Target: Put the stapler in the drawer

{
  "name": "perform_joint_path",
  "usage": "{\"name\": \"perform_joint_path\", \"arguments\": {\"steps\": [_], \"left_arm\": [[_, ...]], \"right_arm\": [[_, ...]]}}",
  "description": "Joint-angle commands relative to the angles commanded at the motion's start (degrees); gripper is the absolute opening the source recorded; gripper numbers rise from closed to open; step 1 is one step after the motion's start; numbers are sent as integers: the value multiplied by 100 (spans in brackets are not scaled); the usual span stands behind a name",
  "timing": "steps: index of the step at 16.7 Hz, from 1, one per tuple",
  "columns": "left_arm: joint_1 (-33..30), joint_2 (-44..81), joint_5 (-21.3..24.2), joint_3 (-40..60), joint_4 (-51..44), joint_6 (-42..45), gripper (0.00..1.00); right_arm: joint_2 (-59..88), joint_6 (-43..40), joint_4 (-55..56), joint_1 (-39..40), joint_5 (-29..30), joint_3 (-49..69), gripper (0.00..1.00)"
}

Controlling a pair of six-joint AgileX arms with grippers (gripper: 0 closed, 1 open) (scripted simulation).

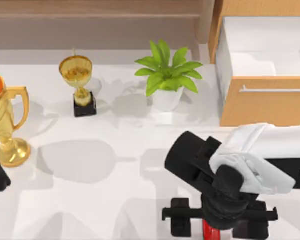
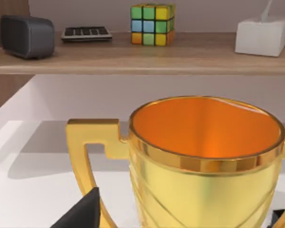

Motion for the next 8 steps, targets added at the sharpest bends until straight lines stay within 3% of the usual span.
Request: {"name": "perform_joint_path", "arguments": {"steps": [8], "left_arm": [[0,0,0,0,0,0,100]], "right_arm": [[0,0,0,0,0,0,2]]}}
